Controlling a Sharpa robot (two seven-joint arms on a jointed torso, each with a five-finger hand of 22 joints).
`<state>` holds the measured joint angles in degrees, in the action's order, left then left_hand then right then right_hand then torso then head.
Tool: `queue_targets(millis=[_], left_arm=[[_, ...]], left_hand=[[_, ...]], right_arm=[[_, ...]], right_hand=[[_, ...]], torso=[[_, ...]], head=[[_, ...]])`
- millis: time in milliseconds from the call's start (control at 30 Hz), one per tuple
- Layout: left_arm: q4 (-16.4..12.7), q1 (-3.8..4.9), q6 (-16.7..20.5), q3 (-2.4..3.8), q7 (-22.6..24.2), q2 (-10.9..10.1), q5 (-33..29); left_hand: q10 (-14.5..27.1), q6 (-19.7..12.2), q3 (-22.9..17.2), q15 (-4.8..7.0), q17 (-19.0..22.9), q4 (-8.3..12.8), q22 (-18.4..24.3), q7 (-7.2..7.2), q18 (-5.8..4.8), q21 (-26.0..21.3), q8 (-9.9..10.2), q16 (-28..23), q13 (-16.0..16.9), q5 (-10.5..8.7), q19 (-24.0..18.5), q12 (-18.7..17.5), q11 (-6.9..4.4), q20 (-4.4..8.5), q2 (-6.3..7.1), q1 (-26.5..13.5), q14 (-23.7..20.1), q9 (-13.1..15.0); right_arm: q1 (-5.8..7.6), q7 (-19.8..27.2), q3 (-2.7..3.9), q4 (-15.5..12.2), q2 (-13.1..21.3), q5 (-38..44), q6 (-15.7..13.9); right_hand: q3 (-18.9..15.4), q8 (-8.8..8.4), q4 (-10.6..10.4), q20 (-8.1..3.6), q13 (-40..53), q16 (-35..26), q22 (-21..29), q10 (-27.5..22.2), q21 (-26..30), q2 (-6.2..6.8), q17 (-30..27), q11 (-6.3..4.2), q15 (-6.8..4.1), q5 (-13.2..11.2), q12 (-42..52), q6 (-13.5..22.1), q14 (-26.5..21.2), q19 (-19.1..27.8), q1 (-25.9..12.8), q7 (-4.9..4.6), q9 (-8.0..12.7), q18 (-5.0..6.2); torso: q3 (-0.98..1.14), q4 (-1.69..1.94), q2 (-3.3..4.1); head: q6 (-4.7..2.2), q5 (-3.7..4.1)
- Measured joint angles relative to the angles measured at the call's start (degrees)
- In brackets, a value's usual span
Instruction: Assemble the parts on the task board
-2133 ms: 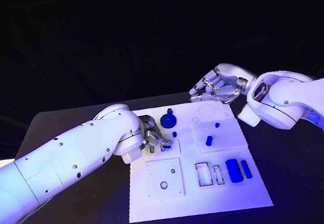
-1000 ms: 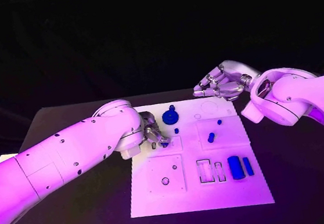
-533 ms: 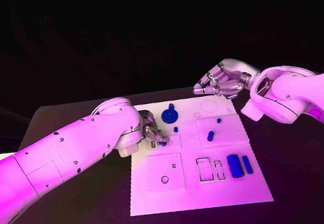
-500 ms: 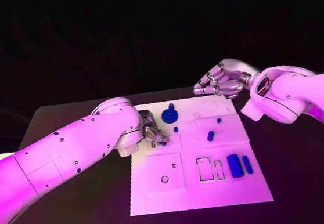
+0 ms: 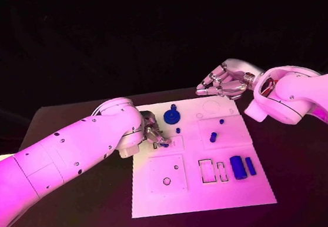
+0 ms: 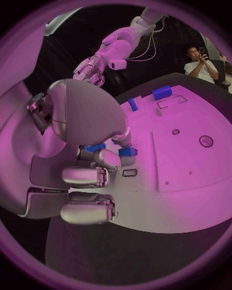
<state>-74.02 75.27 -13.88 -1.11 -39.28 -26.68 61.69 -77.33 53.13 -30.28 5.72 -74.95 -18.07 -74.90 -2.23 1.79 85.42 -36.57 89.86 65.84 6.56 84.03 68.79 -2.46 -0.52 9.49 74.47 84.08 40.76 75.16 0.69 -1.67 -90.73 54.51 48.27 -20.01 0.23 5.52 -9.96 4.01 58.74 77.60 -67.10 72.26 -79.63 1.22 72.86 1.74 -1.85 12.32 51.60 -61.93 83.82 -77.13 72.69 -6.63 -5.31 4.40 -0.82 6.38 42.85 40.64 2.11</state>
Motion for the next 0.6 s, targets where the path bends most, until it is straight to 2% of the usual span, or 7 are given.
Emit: queue_targets(millis=[600], left_arm=[[0.3, 0.08, -1.0, 0.05, 0.1, 0.2, 0.4]], left_hand=[[0.0, 0.0, 0.0, 0.0, 0.0, 0.0, 0.0, -0.02, 0.0, 0.0, 0.0, 0.0, 0.0, -0.33, 0.0, 0.0, 0.01, 0.0, -0.31, -0.2, 0.0, -0.1]], right_arm=[[-0.01, 0.0, 0.0, 0.1, -0.2, 0.4, 0.6]], right_hand=[[-0.3, 0.0, -0.3, 0.0, -0.4, -0.3, 0.4, -0.2, 0.0, 0.0, -0.3, 0.21, 0.0, 0.0, -0.2, 0.0, 0.0, 0.0, 0.0, 0.0, 0.0, 0.0]], torso=[[0.01, -0.03, 0.01]], head=[[0.14, 0.29]])
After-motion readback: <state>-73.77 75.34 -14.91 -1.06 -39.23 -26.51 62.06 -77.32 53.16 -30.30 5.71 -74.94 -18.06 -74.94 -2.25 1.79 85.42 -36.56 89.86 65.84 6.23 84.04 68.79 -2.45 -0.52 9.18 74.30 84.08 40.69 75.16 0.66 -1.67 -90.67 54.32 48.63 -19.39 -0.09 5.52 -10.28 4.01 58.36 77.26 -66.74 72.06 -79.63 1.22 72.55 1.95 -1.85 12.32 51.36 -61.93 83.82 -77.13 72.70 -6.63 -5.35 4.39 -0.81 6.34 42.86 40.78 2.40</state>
